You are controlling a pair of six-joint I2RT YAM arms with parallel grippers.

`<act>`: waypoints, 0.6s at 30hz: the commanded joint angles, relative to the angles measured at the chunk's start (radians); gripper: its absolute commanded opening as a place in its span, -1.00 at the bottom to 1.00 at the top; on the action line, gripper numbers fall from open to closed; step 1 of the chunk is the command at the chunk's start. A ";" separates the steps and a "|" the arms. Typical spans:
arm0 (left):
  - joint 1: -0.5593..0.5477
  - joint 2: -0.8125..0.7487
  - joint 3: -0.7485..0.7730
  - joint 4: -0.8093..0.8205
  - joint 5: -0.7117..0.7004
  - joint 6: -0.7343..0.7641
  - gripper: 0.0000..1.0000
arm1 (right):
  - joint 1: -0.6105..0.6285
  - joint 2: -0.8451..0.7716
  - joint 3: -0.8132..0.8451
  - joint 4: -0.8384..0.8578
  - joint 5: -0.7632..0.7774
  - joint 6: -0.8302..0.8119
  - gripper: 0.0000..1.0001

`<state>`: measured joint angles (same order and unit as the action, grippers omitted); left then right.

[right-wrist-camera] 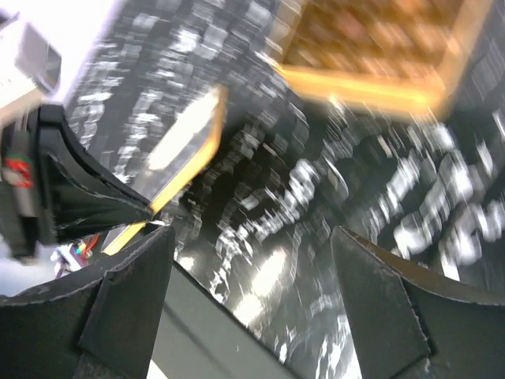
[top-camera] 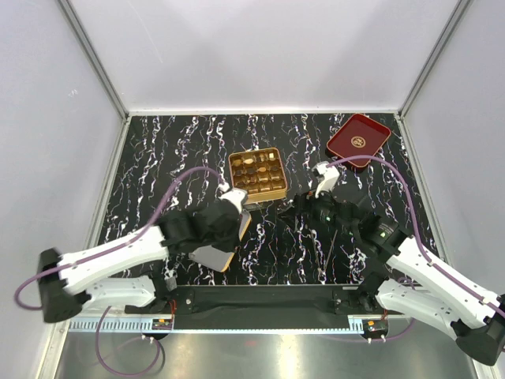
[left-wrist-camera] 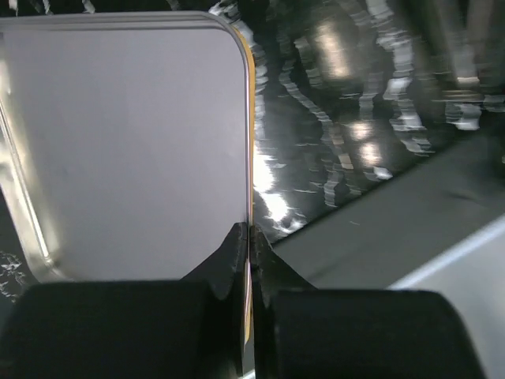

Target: Pack the chocolate

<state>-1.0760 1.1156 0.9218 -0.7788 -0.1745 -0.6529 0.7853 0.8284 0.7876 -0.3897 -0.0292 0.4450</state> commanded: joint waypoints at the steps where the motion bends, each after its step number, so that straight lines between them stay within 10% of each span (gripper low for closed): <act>1: -0.002 -0.146 0.051 -0.094 0.085 0.010 -1.00 | 0.005 0.014 0.042 0.301 -0.216 -0.265 0.75; 6: -0.001 -0.315 0.063 -0.079 0.168 0.091 -1.00 | 0.003 0.021 -0.007 0.506 -0.379 -0.687 0.79; 18: -0.001 -0.445 0.068 -0.102 0.357 0.187 -1.00 | -0.037 0.362 0.394 -0.043 -0.804 -1.270 0.79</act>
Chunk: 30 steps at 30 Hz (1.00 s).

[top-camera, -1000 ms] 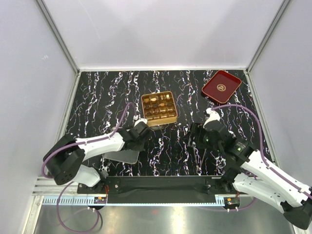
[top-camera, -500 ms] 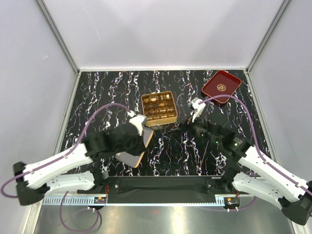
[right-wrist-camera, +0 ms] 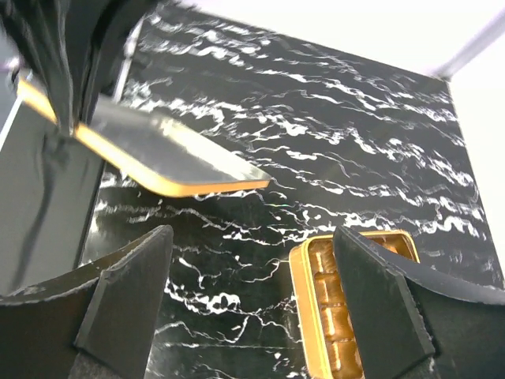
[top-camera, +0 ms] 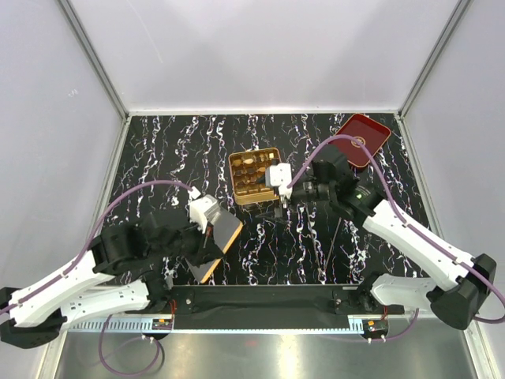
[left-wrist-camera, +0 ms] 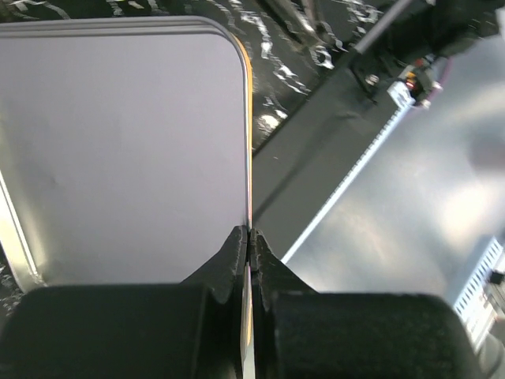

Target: Pack the chocolate

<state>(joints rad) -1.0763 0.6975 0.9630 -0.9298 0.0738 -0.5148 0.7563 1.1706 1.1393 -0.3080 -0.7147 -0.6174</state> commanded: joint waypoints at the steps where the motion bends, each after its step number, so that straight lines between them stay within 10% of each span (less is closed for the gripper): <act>1: -0.001 -0.029 0.019 0.057 0.115 0.048 -1.00 | -0.009 0.030 0.048 -0.149 -0.162 -0.276 0.79; 25: -0.001 0.085 0.101 0.117 0.133 0.081 -1.00 | 0.086 0.189 0.045 -0.191 -0.367 -0.472 0.60; 28: 0.001 0.108 0.121 0.108 0.124 0.088 -1.00 | 0.089 0.182 0.034 -0.134 -0.394 -0.420 0.40; 30: 0.001 0.122 0.143 0.105 0.112 0.087 -1.00 | 0.089 0.184 0.024 -0.088 -0.388 -0.375 -0.19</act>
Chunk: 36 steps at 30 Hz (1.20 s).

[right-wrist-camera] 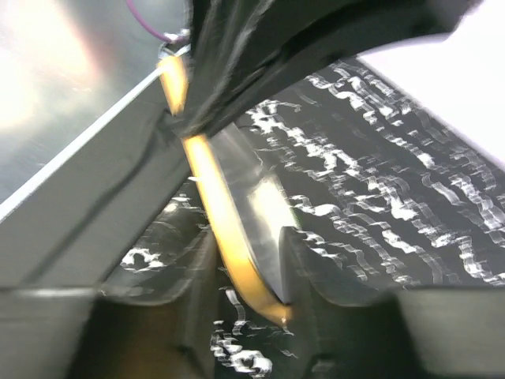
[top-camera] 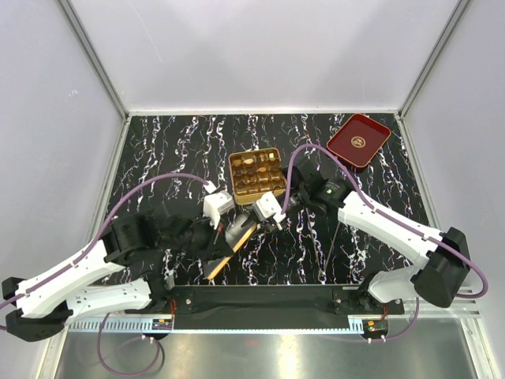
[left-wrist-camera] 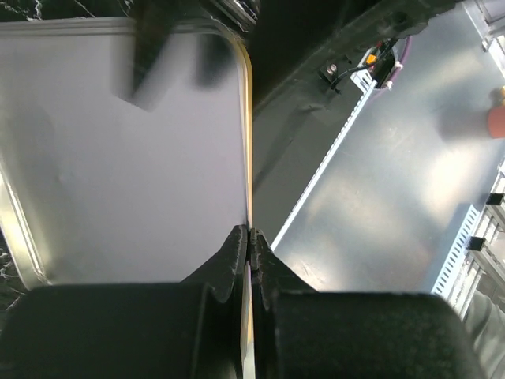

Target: Pack the chocolate

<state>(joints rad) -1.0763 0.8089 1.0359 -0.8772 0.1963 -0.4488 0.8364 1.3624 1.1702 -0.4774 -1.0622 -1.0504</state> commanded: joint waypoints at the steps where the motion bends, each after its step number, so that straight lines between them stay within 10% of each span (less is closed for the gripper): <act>1: 0.006 0.015 0.078 0.050 -0.018 0.015 -1.00 | 0.009 -0.003 -0.012 0.103 -0.024 0.088 -0.34; 9: 0.058 0.047 0.182 0.021 -0.098 0.003 -0.97 | 0.009 0.015 0.005 0.213 0.030 0.314 -1.00; 16: 0.113 0.108 0.483 -0.143 -0.497 0.008 0.35 | 0.004 0.157 0.228 0.090 0.235 0.674 -1.00; 24: 0.156 0.190 0.668 -0.189 -0.747 0.053 0.59 | -0.091 0.242 0.266 0.213 0.131 1.016 -1.00; 36: 0.709 0.257 0.306 0.184 -0.071 0.015 0.72 | -0.411 0.375 0.299 0.505 0.100 1.547 -1.00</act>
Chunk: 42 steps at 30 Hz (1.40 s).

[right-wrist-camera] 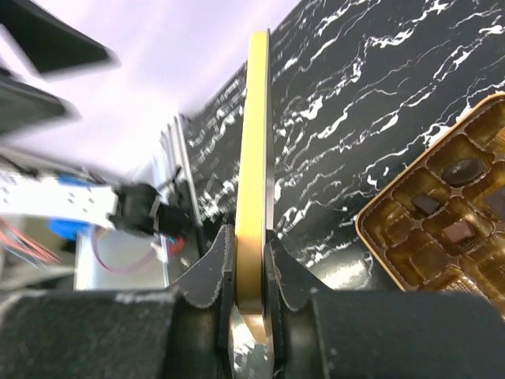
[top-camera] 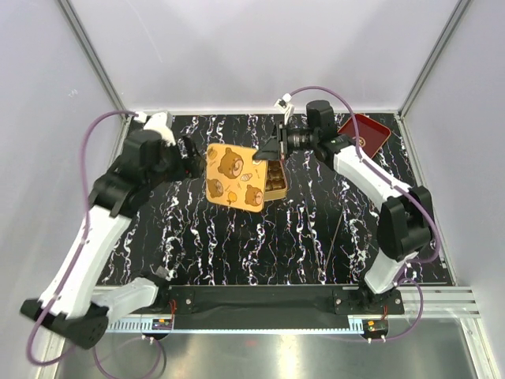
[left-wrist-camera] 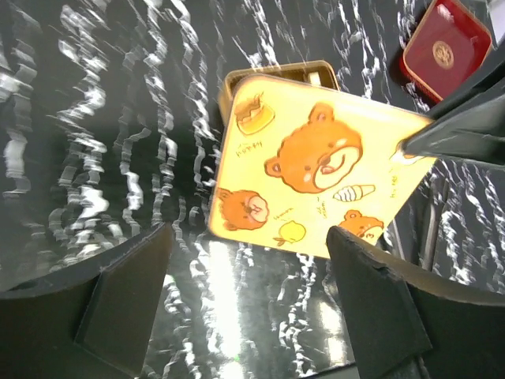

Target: Pack the chocolate

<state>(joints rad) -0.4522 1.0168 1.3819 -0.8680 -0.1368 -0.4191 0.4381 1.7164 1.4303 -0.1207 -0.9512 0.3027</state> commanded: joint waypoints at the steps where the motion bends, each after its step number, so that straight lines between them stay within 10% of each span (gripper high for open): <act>1: 0.105 0.089 -0.061 0.228 0.294 -0.017 0.72 | -0.022 0.049 0.048 0.151 -0.033 0.203 -1.00; 23: 0.187 0.470 -0.178 0.550 0.586 0.003 0.65 | -0.214 0.571 0.717 -0.546 -0.376 -0.077 -1.00; 42: 0.187 0.721 -0.169 0.642 0.614 -0.073 0.41 | -0.265 0.856 0.978 -0.738 -0.416 -0.156 -1.00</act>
<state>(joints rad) -0.2710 1.7046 1.1995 -0.2844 0.4690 -0.4751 0.1932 2.5641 2.3432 -0.8532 -1.3045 0.1375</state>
